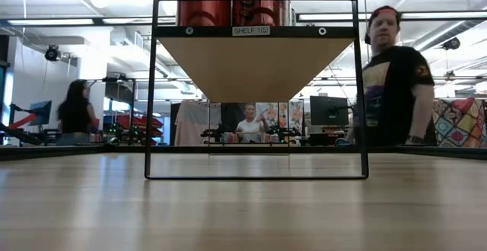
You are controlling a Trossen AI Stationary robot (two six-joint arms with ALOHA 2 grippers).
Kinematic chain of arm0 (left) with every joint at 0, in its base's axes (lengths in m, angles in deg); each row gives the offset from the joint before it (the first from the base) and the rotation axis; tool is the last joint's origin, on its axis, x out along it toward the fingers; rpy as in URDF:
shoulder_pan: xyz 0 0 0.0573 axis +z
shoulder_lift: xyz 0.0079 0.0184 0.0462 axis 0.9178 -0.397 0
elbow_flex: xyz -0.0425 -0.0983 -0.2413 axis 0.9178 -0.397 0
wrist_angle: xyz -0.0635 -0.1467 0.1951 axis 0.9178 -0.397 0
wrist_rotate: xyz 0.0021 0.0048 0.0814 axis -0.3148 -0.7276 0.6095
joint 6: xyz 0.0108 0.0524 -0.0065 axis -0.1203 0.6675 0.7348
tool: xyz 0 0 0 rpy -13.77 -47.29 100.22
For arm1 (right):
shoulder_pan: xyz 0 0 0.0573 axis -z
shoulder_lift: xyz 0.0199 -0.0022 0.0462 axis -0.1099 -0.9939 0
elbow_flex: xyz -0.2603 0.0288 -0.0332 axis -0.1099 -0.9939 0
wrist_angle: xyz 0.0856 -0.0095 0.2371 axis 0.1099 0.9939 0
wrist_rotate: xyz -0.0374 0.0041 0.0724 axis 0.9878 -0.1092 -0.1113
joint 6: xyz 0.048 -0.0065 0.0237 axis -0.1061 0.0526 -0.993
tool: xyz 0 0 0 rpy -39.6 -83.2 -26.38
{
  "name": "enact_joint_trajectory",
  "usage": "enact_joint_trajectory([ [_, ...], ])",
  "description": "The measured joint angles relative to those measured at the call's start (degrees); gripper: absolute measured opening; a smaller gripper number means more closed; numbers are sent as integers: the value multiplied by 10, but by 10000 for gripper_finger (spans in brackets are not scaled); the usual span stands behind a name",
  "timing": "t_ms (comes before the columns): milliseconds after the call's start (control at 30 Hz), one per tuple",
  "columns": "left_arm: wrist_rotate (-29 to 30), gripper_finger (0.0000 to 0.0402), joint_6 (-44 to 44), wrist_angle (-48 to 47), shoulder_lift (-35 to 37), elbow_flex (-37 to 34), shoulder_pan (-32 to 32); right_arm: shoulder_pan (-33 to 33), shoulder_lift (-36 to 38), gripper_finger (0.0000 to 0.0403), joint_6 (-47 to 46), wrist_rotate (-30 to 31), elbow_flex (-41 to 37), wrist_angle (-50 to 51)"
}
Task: Place canned beverage on shelf
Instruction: Put the orange soda can on the shelf aligned with the other orange soda cans
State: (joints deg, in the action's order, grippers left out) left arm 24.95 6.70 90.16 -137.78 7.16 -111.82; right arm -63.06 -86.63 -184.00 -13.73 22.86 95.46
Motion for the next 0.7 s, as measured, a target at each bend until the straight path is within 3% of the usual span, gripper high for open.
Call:
enact_joint_trajectory([
  [533,3,323,15,2,0,0,0,0,-90,362,6,-5,-16,-28],
  [700,4,323,15,2,0,0,0,0,-98,327,11,-5,-16,-28],
])
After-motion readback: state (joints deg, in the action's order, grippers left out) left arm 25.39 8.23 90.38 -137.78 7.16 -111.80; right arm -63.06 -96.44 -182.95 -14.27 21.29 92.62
